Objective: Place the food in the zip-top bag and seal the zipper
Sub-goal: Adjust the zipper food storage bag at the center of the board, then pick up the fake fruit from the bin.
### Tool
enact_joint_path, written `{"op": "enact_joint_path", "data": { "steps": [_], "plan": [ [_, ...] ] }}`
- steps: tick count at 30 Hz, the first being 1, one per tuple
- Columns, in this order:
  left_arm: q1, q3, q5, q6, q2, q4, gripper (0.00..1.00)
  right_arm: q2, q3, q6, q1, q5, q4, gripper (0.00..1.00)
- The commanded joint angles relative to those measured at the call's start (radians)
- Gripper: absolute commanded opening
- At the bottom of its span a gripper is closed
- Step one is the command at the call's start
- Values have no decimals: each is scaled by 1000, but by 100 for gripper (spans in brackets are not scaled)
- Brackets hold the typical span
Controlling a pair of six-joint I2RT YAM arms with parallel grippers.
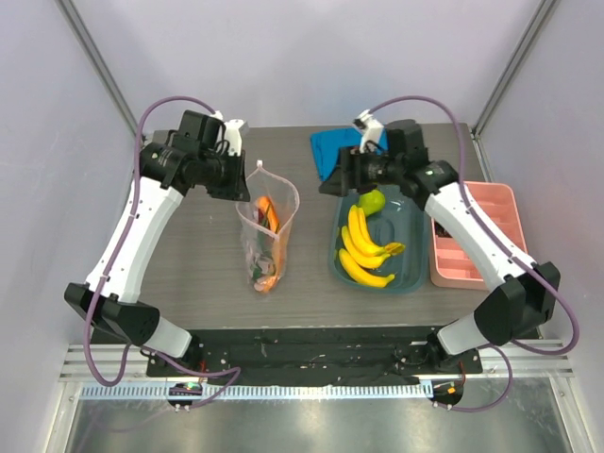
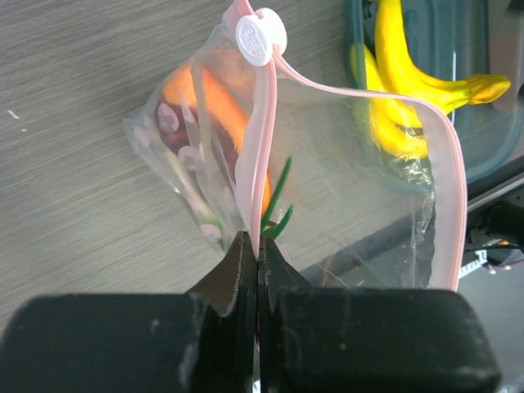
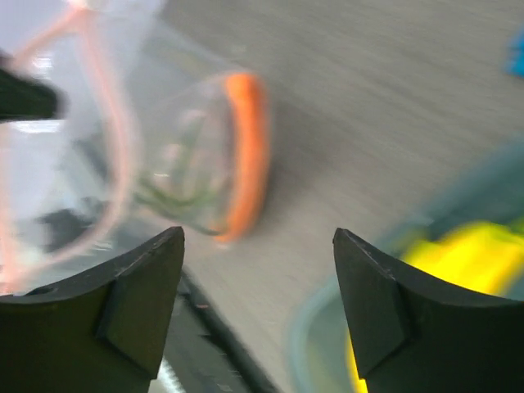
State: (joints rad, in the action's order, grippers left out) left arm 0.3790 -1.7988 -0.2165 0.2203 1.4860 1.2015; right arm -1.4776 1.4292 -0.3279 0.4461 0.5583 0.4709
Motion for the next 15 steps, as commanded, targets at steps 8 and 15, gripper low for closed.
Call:
{"op": "enact_joint_path", "data": {
  "steps": [8,15],
  "plan": [
    [-5,-19,-96,33,-10,-49,0,83,-19,956,-112,-173,731,88],
    [-3,-20,-127,37,-4,-51,0,105,-151,1250,-121,-257,738,90]
  ]
}}
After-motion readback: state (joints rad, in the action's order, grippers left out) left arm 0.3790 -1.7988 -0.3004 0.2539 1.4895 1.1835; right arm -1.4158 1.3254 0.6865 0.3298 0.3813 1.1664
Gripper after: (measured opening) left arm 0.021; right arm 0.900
